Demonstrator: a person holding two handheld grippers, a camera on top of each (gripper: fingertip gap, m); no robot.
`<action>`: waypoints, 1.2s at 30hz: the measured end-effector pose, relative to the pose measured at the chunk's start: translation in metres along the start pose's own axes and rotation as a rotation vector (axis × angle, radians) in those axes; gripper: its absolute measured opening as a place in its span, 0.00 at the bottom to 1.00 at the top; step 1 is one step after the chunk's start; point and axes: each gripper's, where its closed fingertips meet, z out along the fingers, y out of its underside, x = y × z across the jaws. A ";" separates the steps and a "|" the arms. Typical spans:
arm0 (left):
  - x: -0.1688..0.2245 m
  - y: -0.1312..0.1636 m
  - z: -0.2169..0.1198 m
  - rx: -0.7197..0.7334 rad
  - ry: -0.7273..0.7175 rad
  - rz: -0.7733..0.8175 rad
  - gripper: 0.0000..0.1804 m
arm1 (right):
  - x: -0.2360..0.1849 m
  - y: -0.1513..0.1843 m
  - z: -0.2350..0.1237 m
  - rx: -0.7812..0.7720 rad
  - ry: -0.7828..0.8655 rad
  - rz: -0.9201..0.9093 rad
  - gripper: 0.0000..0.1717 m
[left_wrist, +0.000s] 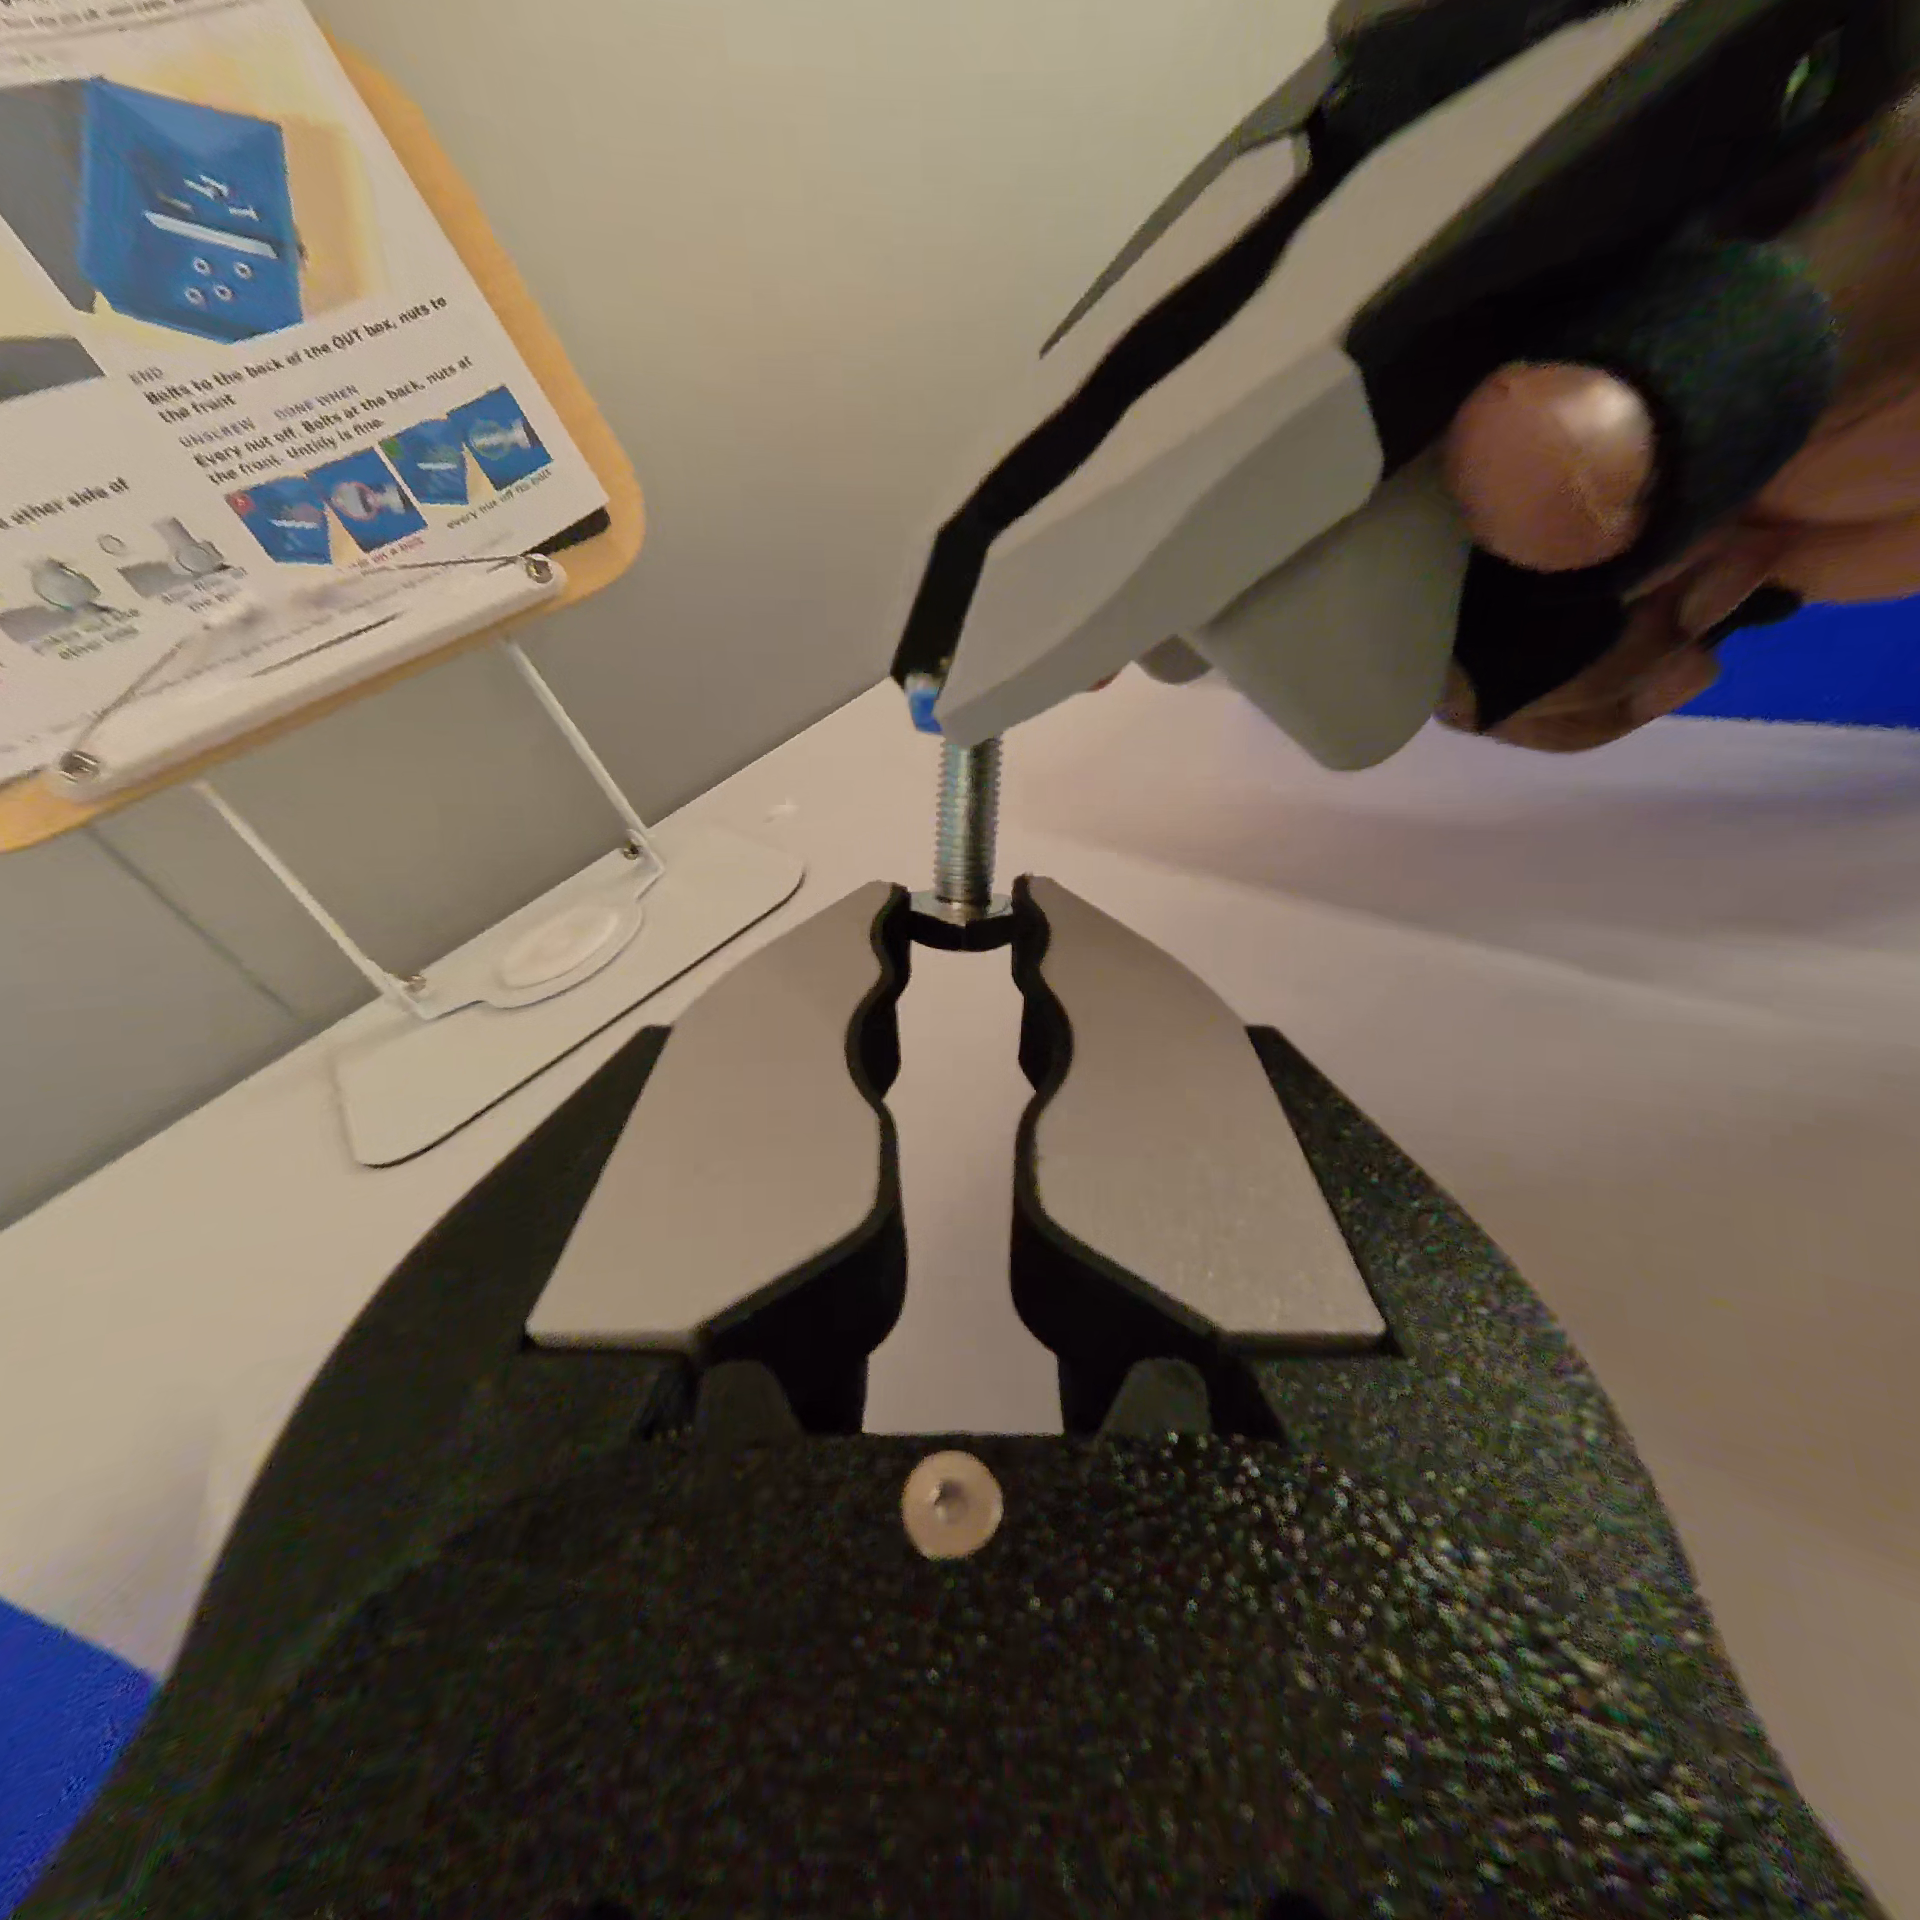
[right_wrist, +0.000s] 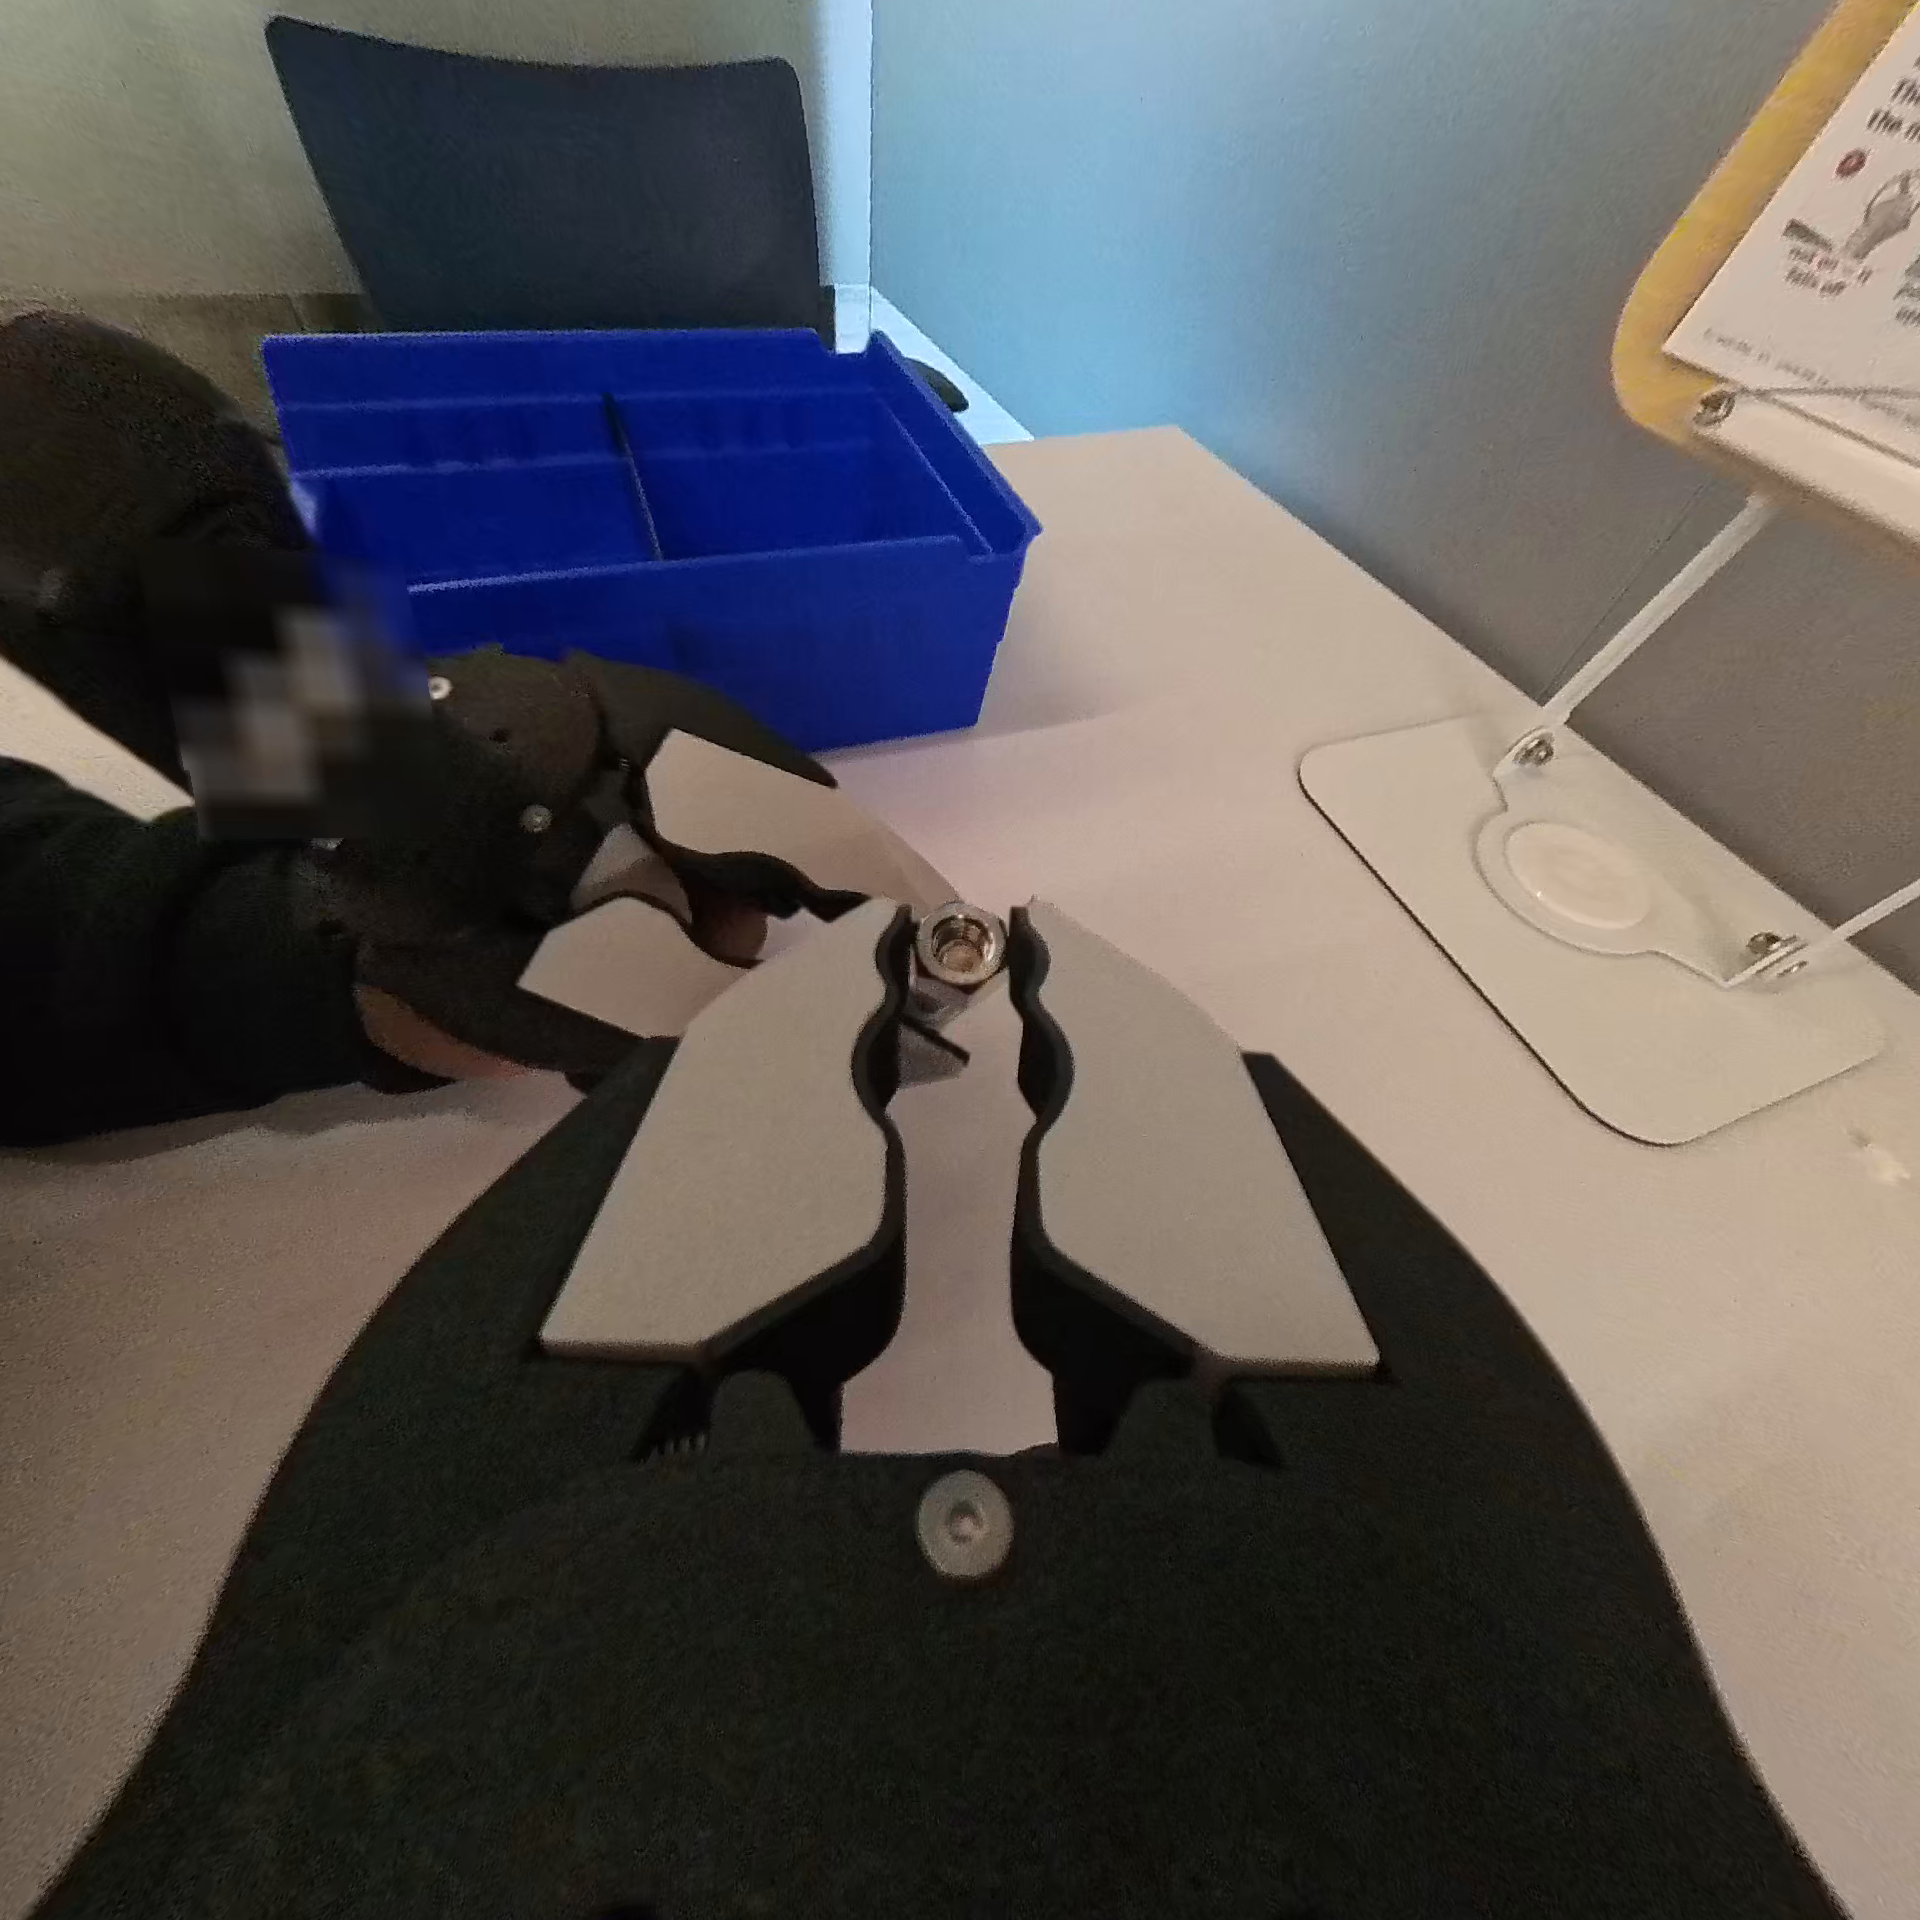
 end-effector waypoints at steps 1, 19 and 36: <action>0.001 -0.001 0.000 0.011 0.013 -0.027 0.10 | -0.001 -0.002 0.000 0.013 -0.002 -0.006 0.10; 0.012 -0.015 -0.002 0.100 0.132 -0.173 0.10 | -0.010 -0.012 -0.006 0.082 -0.018 -0.103 0.11; 0.041 -0.026 -0.019 0.154 0.491 -0.222 0.10 | -0.036 -0.006 -0.031 0.069 -0.294 -0.196 0.25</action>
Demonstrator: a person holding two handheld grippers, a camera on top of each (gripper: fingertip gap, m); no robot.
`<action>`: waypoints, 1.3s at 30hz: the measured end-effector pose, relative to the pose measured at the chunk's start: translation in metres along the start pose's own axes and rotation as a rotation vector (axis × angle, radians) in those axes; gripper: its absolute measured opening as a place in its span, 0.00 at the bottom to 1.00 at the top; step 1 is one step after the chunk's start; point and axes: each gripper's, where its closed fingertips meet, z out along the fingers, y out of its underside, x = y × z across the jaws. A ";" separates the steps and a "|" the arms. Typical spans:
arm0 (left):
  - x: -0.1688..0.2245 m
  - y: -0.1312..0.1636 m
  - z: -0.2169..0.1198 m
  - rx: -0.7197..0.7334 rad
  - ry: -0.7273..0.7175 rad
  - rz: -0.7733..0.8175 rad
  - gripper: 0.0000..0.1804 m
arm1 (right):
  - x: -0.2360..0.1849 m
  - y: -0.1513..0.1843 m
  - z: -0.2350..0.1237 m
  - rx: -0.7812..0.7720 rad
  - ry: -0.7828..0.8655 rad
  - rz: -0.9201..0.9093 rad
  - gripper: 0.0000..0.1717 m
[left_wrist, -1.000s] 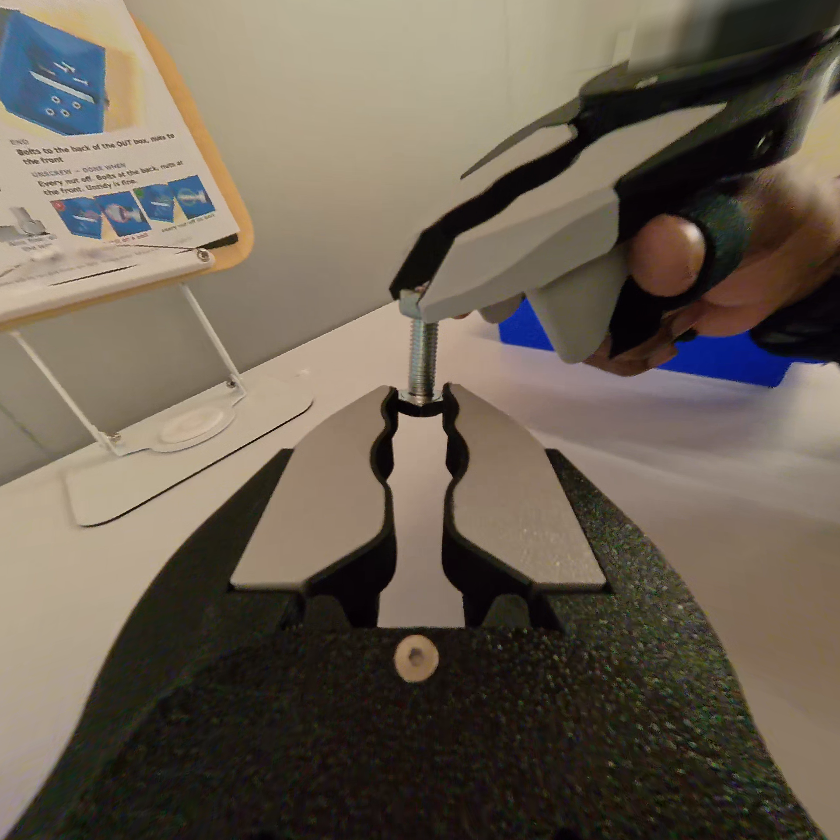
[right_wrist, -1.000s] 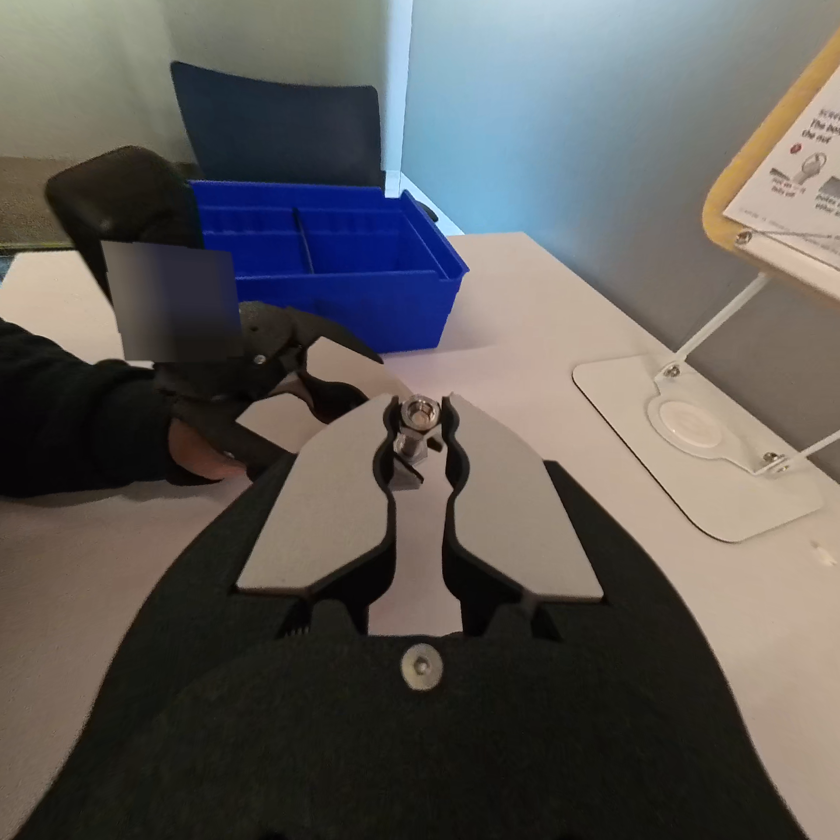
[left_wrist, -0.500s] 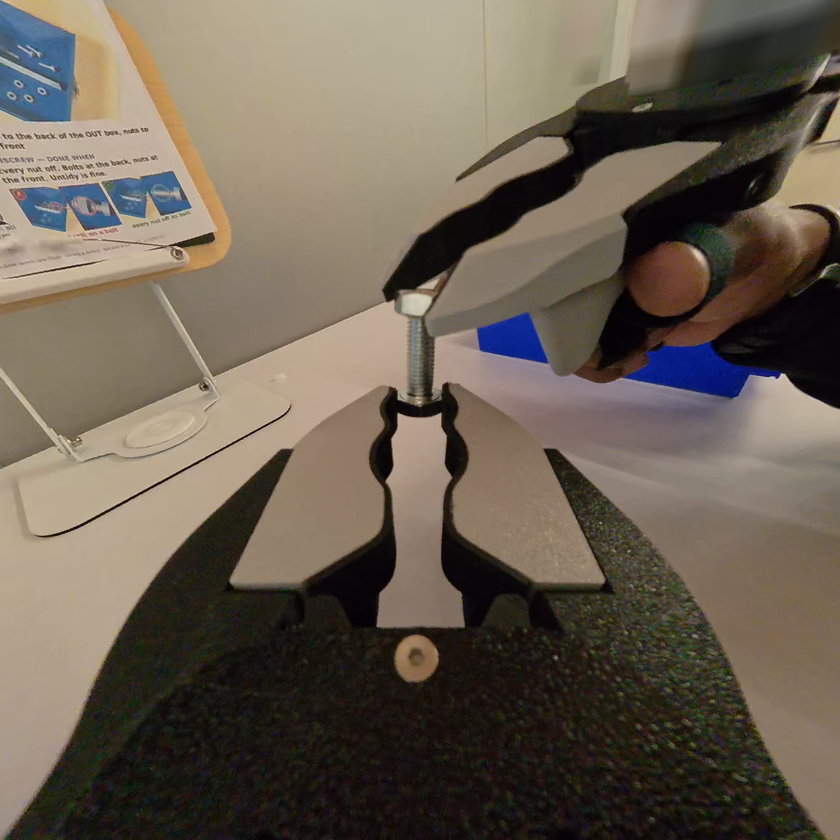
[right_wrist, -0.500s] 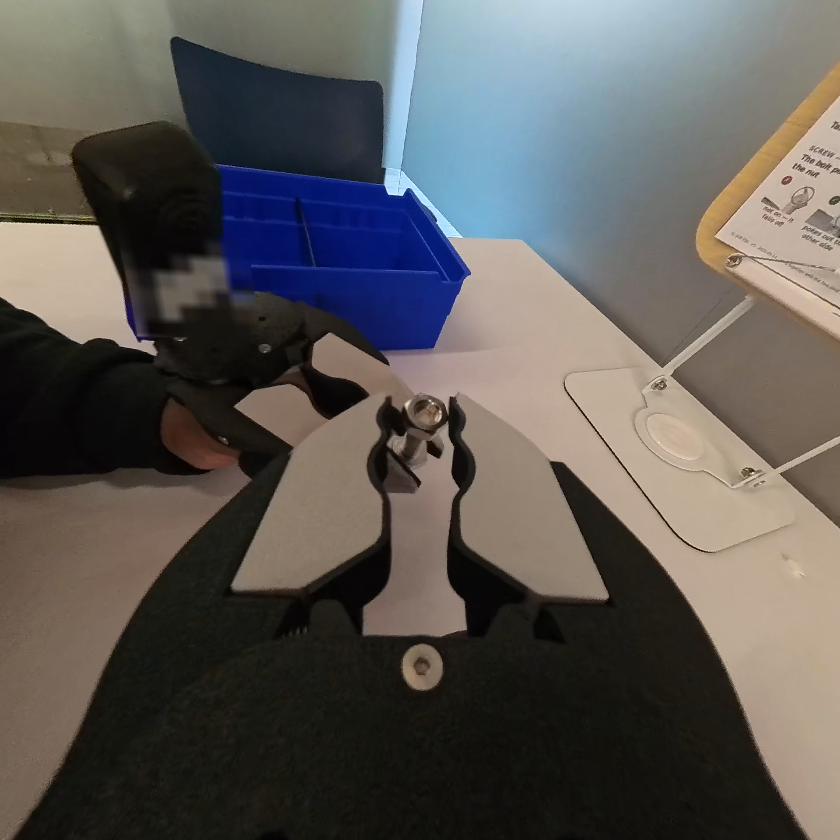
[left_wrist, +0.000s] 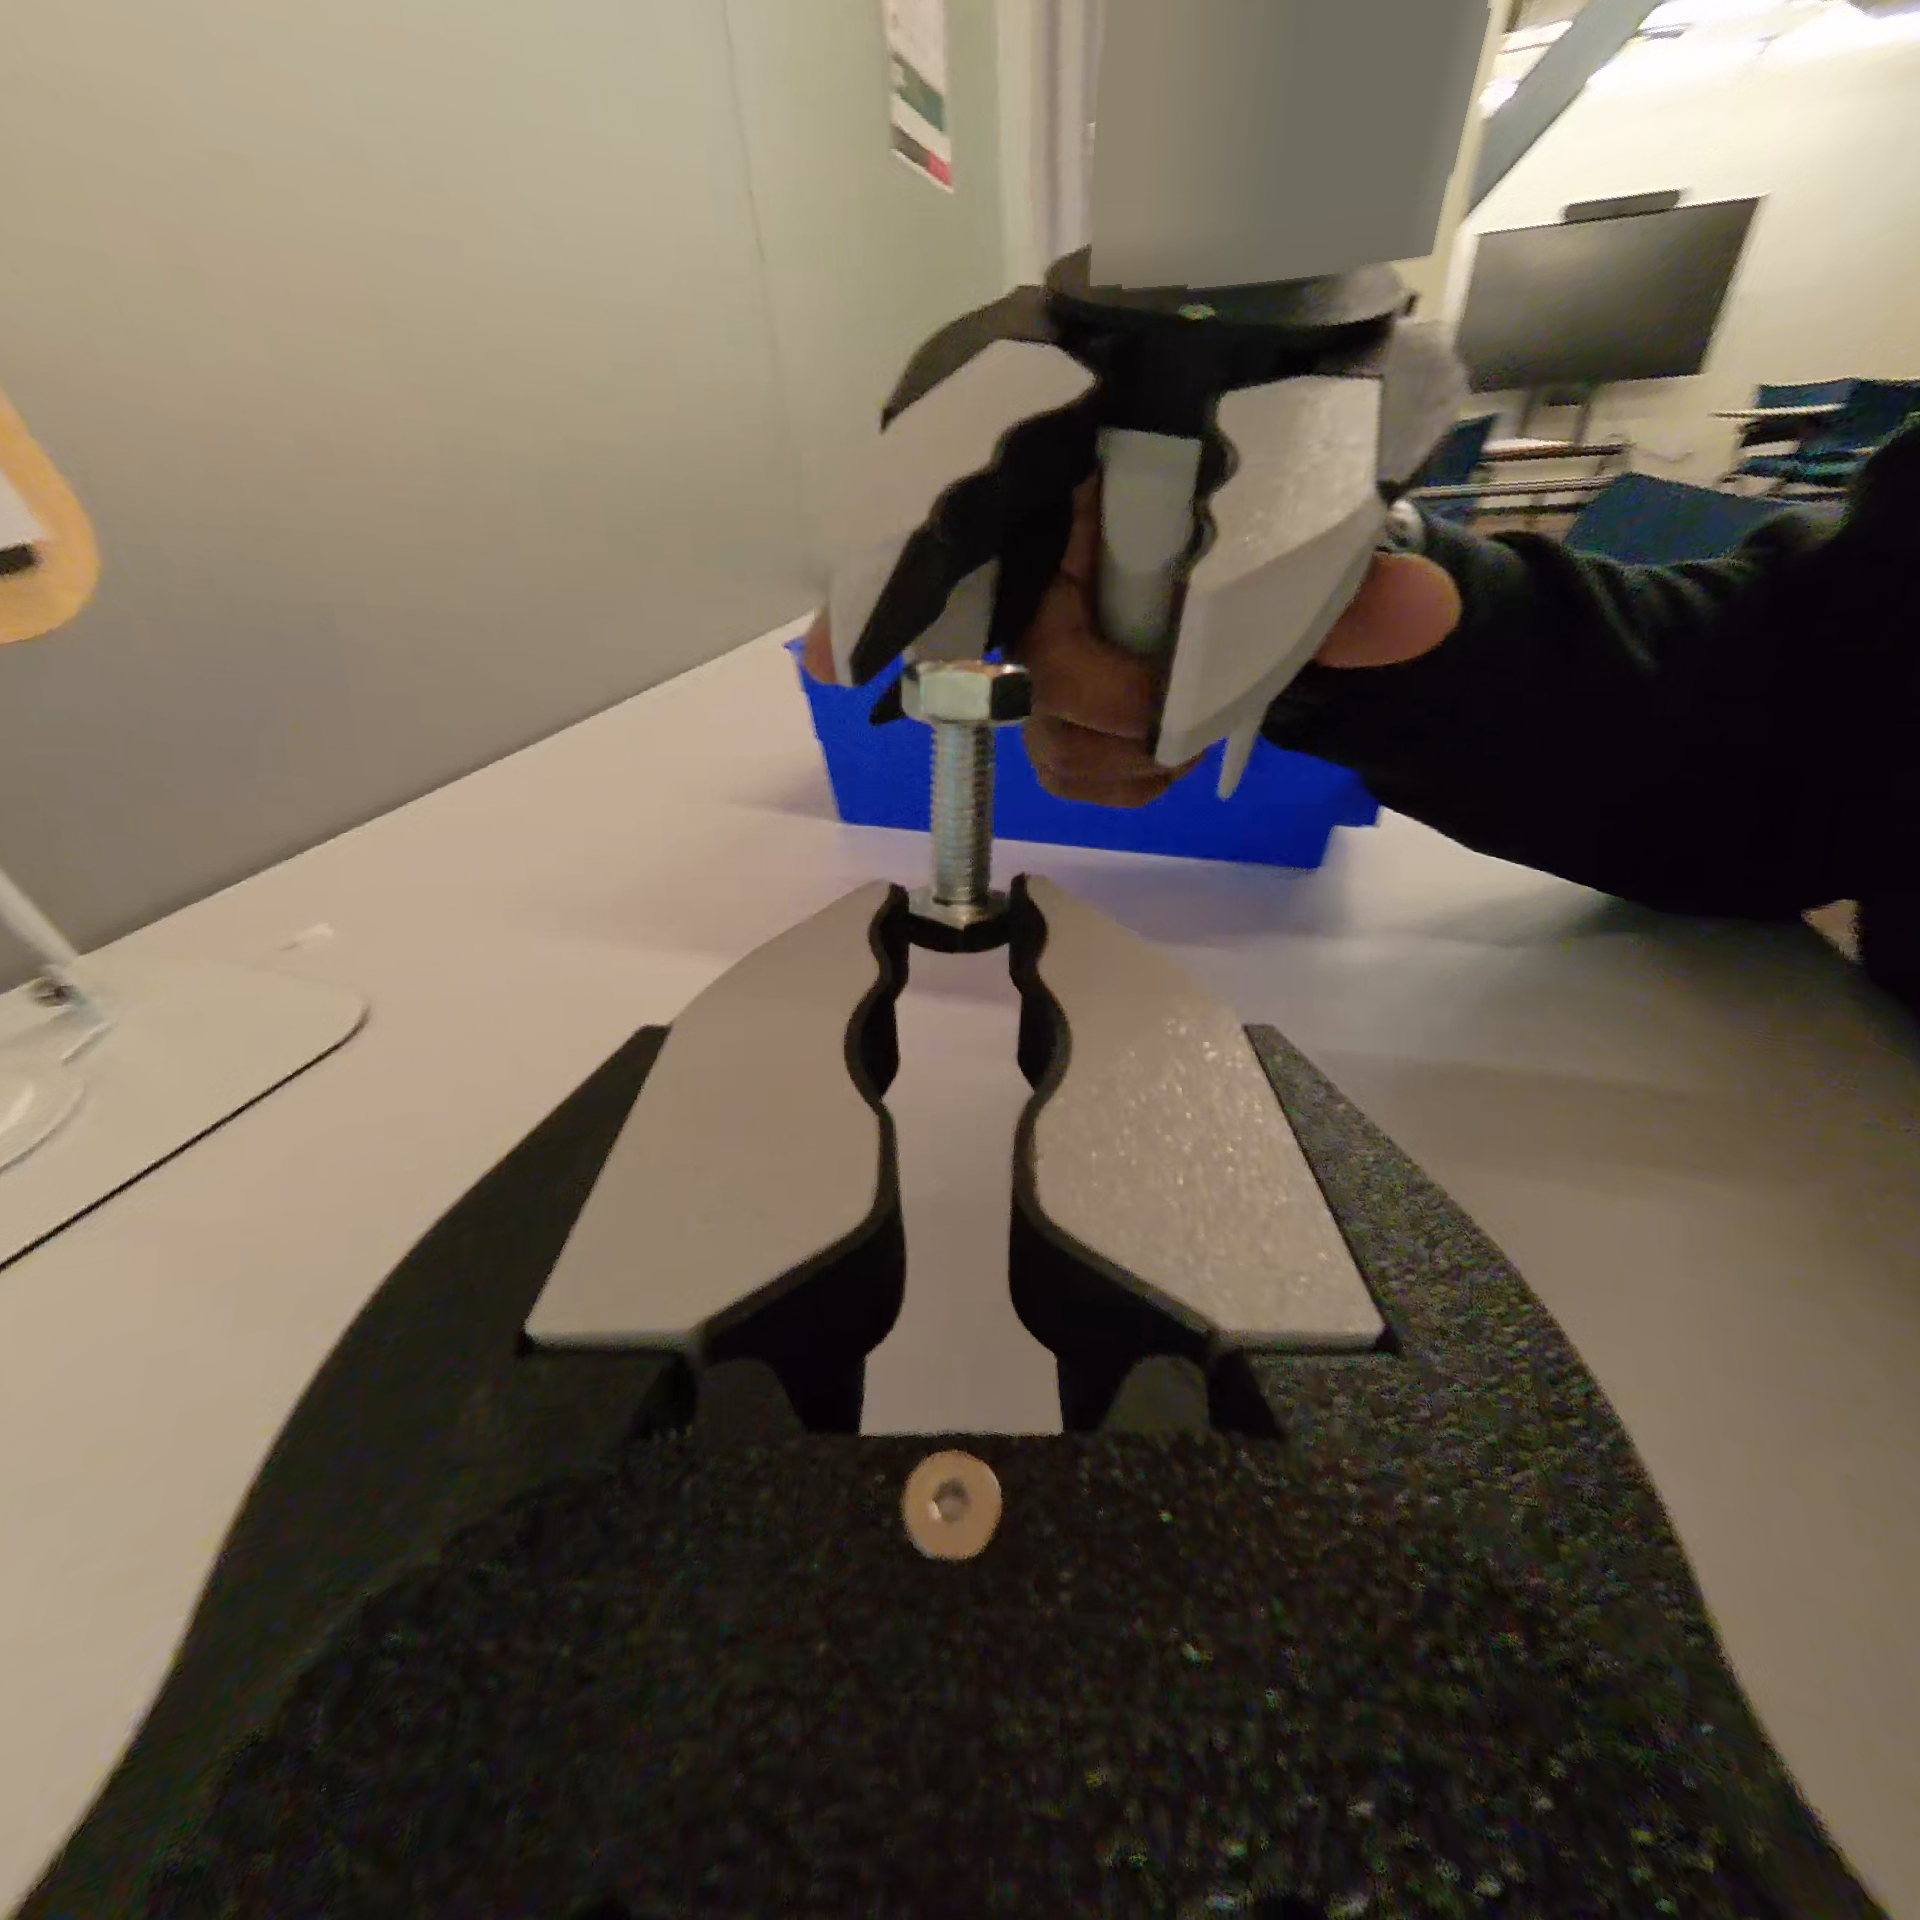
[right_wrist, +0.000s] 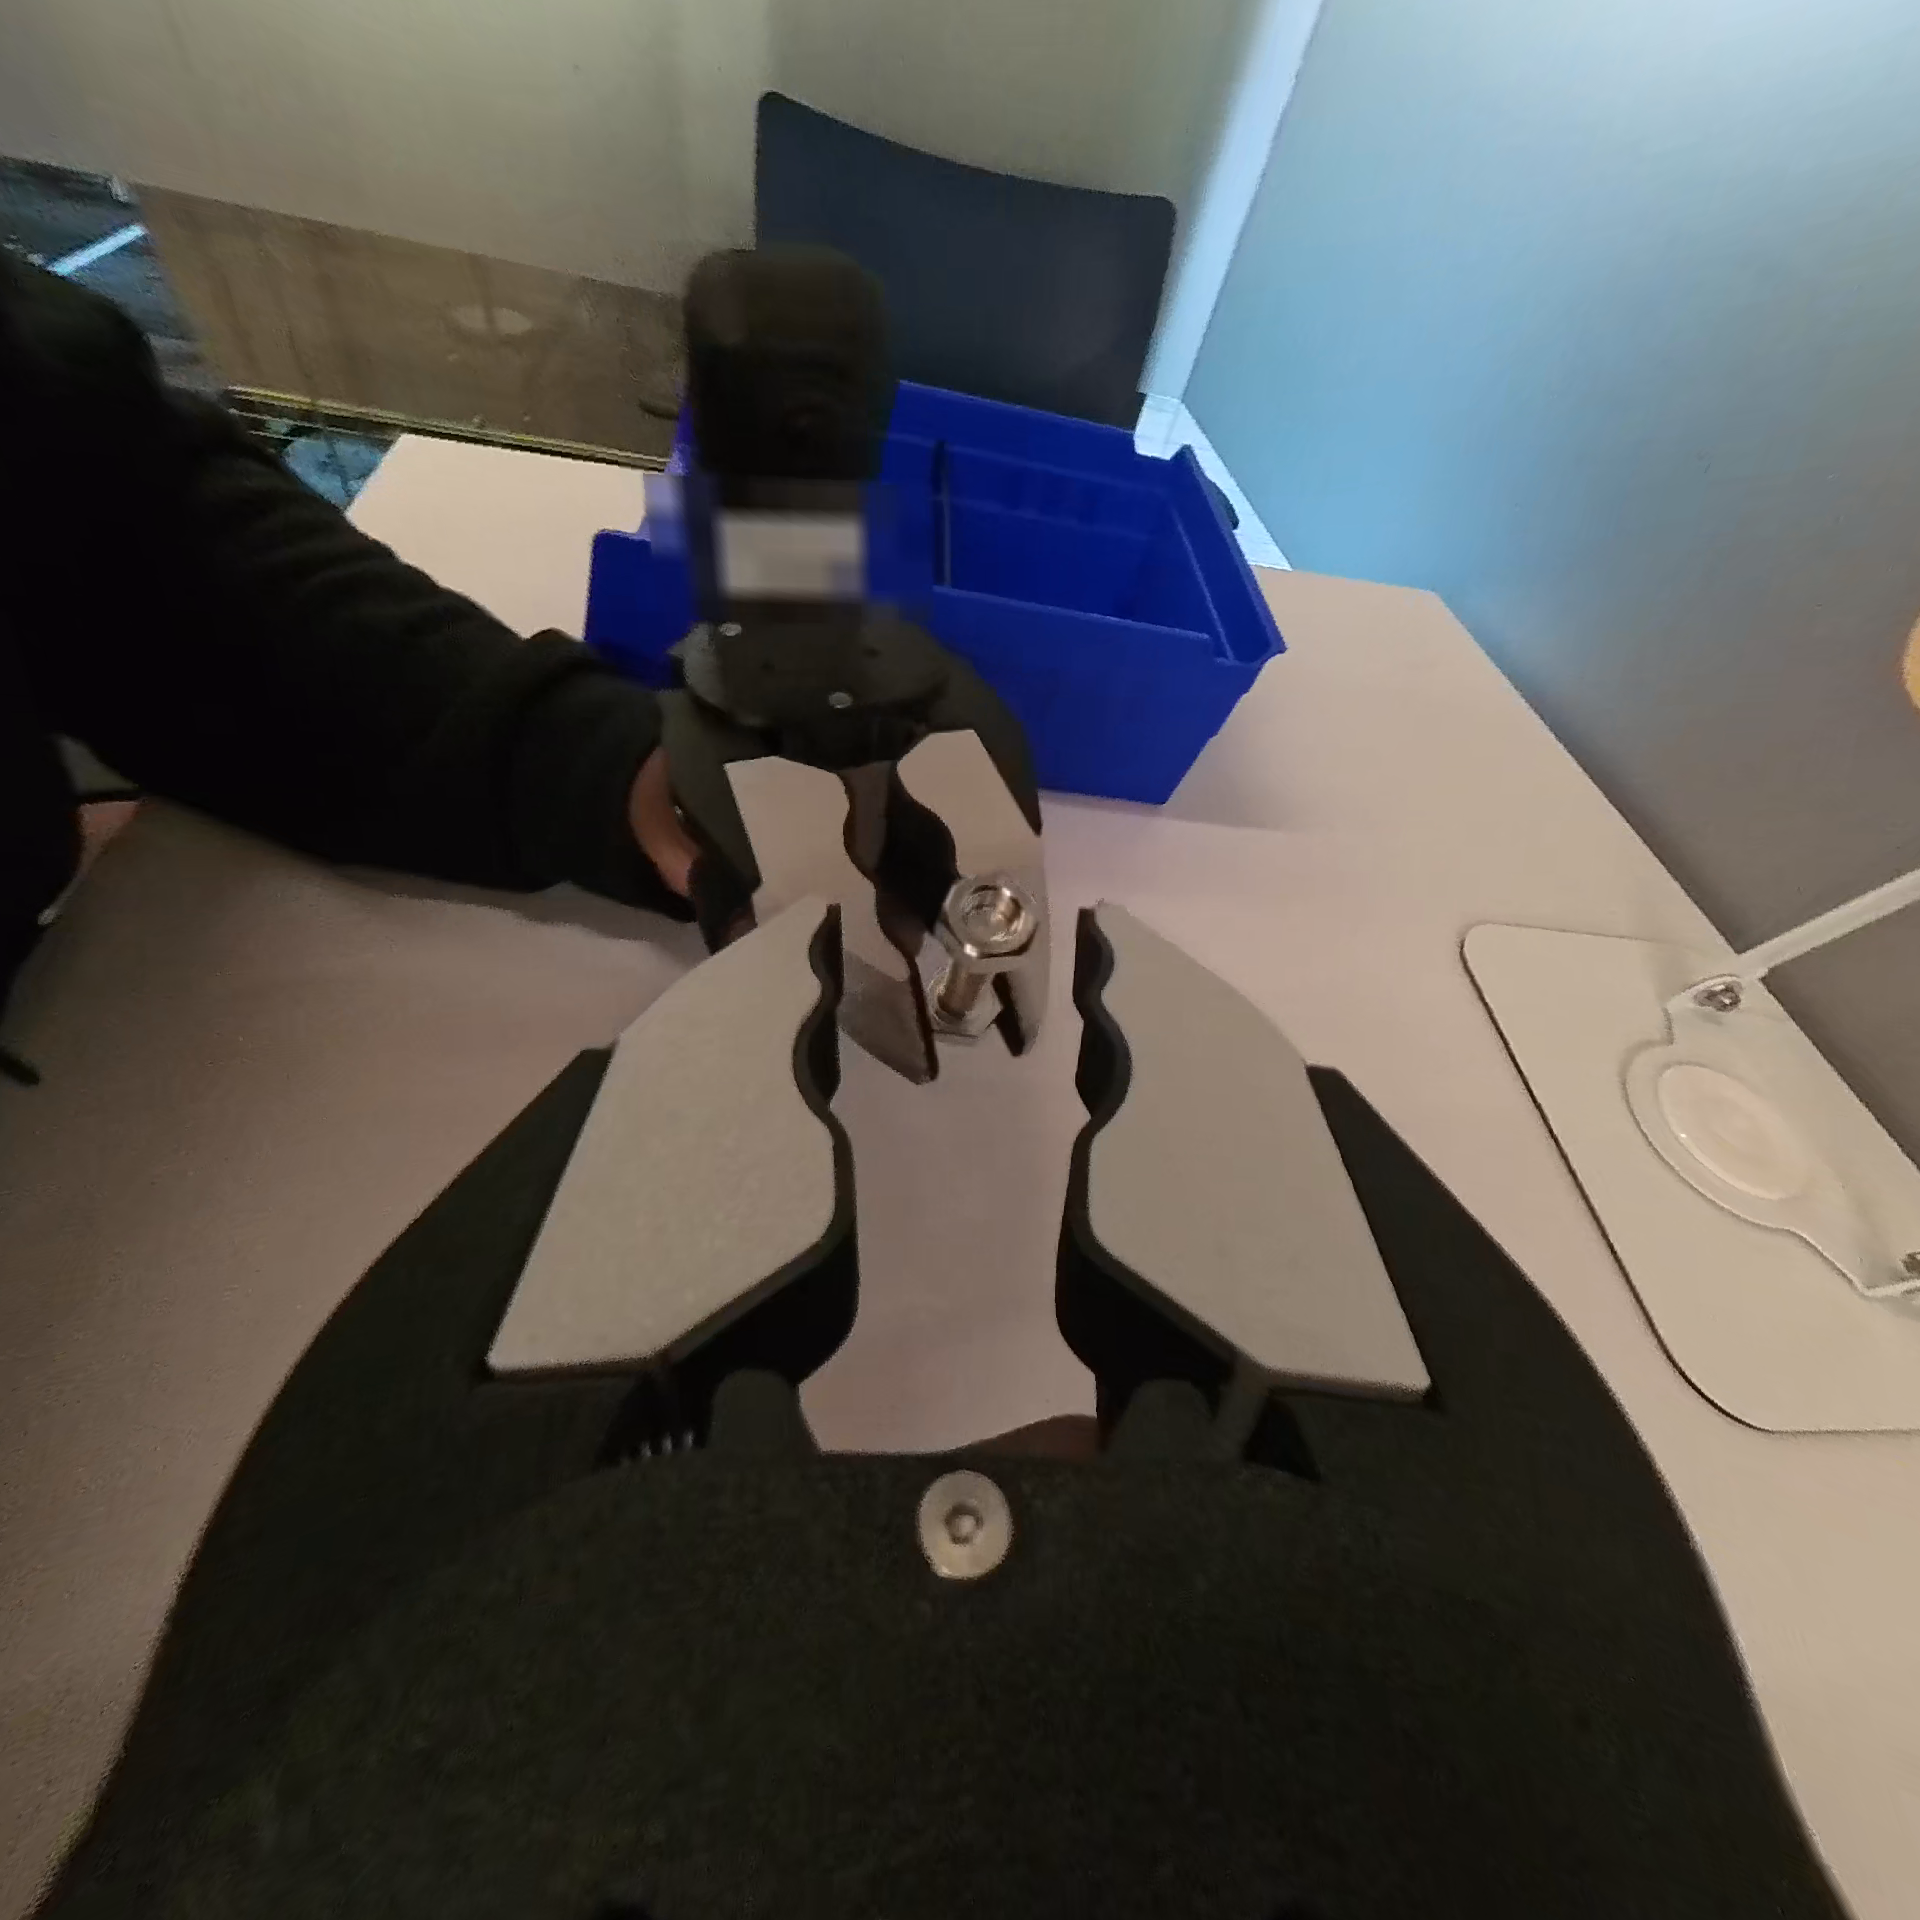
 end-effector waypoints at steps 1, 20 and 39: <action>0.004 0.001 0.000 -0.002 0.040 -0.011 0.10 | -0.003 0.000 -0.001 0.001 -0.018 -0.003 0.24; -0.040 0.003 -0.014 -0.185 -0.413 0.321 0.10 | 0.030 0.006 0.023 -0.091 0.351 0.127 0.12; -0.020 0.012 -0.005 -0.226 -0.232 0.393 0.10 | 0.007 0.015 0.004 -0.240 0.169 -0.118 0.18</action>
